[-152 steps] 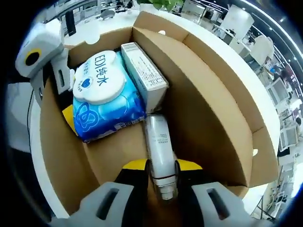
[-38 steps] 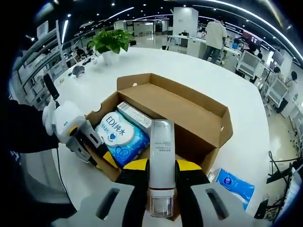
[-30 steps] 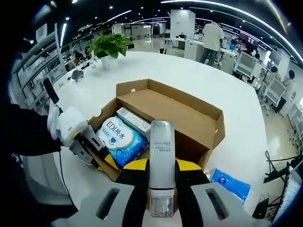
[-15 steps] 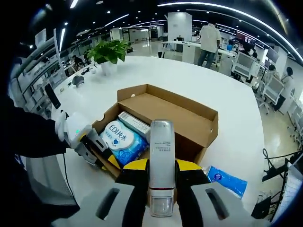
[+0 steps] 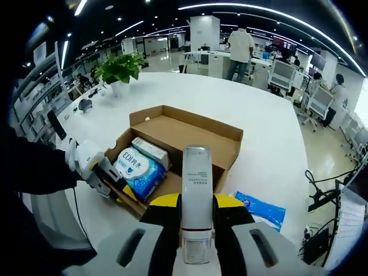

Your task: Operate the shoe box by opening the lid, removing the specified soft item, and placing it in the target area until the item is outside and the box remains undamaged.

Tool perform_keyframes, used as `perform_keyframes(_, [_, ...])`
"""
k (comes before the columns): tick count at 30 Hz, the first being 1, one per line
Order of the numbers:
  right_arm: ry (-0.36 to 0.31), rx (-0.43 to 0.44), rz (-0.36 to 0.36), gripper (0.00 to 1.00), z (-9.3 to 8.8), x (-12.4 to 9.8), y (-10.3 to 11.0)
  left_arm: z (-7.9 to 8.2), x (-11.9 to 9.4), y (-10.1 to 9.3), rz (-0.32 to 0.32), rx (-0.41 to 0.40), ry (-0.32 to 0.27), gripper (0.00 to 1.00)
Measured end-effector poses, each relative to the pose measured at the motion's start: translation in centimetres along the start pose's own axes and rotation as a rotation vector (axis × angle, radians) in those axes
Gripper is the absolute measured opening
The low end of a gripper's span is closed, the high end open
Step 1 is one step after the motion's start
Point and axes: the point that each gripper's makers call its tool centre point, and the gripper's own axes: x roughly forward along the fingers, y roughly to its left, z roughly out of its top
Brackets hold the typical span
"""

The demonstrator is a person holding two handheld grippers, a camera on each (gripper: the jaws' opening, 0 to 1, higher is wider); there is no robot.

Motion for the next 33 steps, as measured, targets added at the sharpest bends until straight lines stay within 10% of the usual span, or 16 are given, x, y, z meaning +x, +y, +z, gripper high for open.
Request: perform_keyframes(33, [0.016, 0.135, -0.151, 0.18, -6.3, -5.4, -9.8, 0.1, 0.2, 0.1, -0.002, 0.006, 0.002, 0.01])
